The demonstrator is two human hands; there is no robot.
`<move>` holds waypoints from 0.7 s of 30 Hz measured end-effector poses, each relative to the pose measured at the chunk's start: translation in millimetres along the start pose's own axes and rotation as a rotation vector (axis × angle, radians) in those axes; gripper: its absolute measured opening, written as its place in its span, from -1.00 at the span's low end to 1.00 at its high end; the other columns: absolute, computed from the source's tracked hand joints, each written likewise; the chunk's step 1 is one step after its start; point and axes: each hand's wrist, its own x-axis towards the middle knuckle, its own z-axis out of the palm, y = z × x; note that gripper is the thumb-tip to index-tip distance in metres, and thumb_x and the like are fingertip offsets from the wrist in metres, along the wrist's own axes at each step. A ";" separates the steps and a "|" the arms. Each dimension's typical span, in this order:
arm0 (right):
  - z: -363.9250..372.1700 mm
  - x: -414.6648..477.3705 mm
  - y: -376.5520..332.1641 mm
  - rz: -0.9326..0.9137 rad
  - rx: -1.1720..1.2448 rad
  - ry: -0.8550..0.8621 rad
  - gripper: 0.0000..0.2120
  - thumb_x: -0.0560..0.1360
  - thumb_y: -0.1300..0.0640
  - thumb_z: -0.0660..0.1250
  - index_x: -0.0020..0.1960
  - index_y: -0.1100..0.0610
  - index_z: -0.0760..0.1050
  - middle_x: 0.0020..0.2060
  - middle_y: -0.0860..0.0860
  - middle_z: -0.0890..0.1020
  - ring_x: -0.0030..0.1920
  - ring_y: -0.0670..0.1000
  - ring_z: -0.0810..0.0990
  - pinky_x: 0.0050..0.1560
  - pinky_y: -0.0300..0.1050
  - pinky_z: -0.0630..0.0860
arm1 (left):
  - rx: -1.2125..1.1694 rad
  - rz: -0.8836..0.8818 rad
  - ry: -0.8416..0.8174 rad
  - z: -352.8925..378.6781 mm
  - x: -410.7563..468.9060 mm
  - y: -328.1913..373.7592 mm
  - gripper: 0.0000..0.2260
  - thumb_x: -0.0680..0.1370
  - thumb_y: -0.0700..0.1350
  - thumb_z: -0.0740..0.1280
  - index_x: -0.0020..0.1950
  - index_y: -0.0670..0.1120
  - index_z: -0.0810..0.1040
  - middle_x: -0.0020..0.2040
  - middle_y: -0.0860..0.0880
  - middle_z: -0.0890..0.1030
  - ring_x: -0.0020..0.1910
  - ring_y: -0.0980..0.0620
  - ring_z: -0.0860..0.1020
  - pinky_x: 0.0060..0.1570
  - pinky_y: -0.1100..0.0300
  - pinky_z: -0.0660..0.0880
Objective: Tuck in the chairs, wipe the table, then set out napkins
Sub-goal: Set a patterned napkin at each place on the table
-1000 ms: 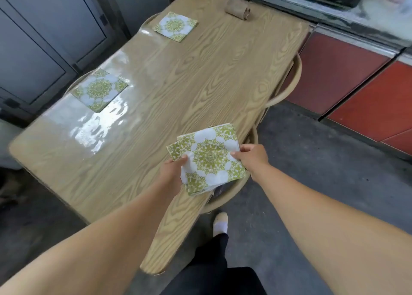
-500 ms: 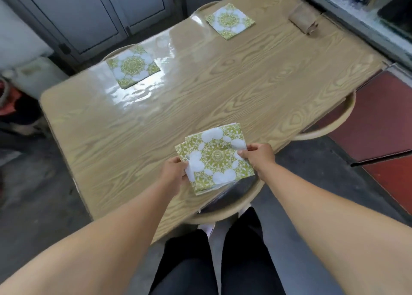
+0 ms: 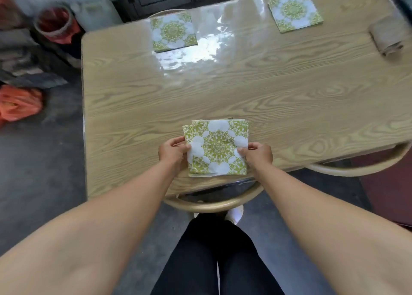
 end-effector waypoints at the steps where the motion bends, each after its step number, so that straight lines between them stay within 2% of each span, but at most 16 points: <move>1: 1.4 0.7 0.0 -0.006 -0.014 -0.010 -0.91 0.43 0.21 0.47 -0.09 0.12 0.60 -0.12 0.05 0.68 -0.13 0.04 0.64 -0.09 -0.16 0.53 | -0.012 -0.007 0.012 0.3 1.0 -0.5 -0.71 0.51 -0.42 0.35 0.19 -0.20 0.54 -0.02 -0.15 0.64 -0.17 -0.09 0.65 -0.43 0.19 0.60; 4: 4.2 5.4 -0.1 -0.005 -0.038 -0.032 -0.90 0.42 0.22 0.48 -0.21 0.09 0.58 -0.13 0.06 0.70 -0.08 0.06 0.67 -0.02 -0.10 0.56 | 0.015 -0.032 0.063 1.1 6.2 -4.6 -0.75 0.47 -0.41 0.39 0.02 -0.11 0.55 0.06 -0.17 0.64 -0.02 -0.21 0.66 -0.15 -0.15 0.64; 6: 4.2 9.8 -0.2 -0.001 -0.051 -0.030 -0.85 0.43 0.21 0.47 -0.26 0.07 0.55 -0.19 0.03 0.66 -0.15 0.02 0.62 -0.08 -0.16 0.53 | 0.048 -0.044 0.117 1.2 9.0 -7.2 -0.75 0.45 -0.39 0.42 -0.05 -0.07 0.52 0.05 -0.15 0.64 -0.03 -0.21 0.66 -0.10 -0.24 0.61; 8: 2.7 11.9 1.7 -0.002 -0.054 -0.031 -0.87 0.44 0.21 0.46 -0.24 0.07 0.56 -0.20 0.00 0.64 -0.17 -0.02 0.59 -0.14 -0.21 0.50 | 0.082 -0.037 0.170 0.2 11.7 -11.9 -0.73 0.42 -0.38 0.46 -0.07 -0.06 0.50 0.04 -0.15 0.63 -0.03 -0.20 0.66 -0.07 -0.23 0.61; 13: 3.8 21.0 -0.9 -0.025 -0.110 -0.051 -0.85 0.44 0.18 0.47 -0.28 0.02 0.58 -0.20 -0.01 0.67 -0.15 0.00 0.62 -0.10 -0.18 0.52 | 0.080 -0.028 0.277 1.8 19.0 -15.4 -0.67 0.36 -0.37 0.51 -0.11 -0.06 0.46 -0.07 -0.10 0.63 -0.05 -0.15 0.66 -0.01 -0.13 0.62; 16: 6.1 23.0 -3.5 -0.046 -0.160 -0.048 -0.98 0.45 0.14 0.46 -0.15 0.06 0.63 -0.17 -0.02 0.67 -0.12 -0.01 0.62 -0.12 -0.19 0.47 | 0.075 -0.034 0.302 1.2 21.8 -13.2 -0.68 0.35 -0.37 0.51 -0.12 -0.06 0.47 -0.08 -0.10 0.64 -0.07 -0.13 0.66 -0.01 -0.11 0.62; 21: 7.2 24.9 -8.6 -0.119 -0.224 -0.004 -0.92 0.50 0.10 0.39 -0.06 0.08 0.64 -0.19 -0.04 0.65 -0.16 -0.03 0.59 -0.15 -0.18 0.44 | 0.081 -0.069 0.380 -1.9 24.9 -8.3 -0.70 0.34 -0.33 0.53 -0.15 -0.04 0.47 -0.01 -0.13 0.64 -0.09 -0.13 0.66 -0.03 -0.09 0.63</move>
